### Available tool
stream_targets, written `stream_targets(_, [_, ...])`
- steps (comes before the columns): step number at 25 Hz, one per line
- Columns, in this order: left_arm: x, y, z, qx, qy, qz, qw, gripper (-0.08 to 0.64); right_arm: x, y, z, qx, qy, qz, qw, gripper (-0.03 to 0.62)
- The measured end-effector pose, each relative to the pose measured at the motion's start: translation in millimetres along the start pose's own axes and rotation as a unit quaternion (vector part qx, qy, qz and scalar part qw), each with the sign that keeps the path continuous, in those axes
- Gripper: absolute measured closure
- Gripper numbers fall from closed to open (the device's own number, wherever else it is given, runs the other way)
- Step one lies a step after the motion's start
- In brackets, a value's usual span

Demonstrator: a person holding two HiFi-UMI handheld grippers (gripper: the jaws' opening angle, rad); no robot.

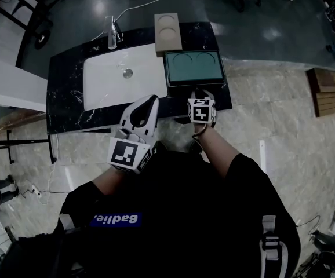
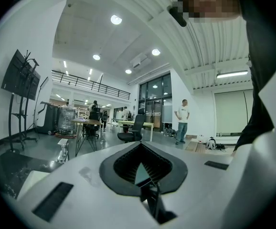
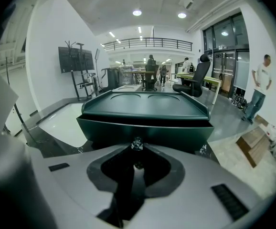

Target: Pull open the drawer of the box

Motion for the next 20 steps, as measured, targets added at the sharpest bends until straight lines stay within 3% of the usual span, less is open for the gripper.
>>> stream_targets(20, [1.0, -7.2, 6.8, -0.021, 0.004, 0.007, 0.9998, 0.568, -16.3, 11.4, -2.2, 0.006, 0.005, -0.009, 1.0, 0.518])
Point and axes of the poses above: the fingertips, and each gripper's own axes: y backward along the fingers, z to its right, x out of its top, the point moved 5 cm from there along y, backward along the fingers, and after that the axes turned 4 degrees about y, right-handed, at the moved point
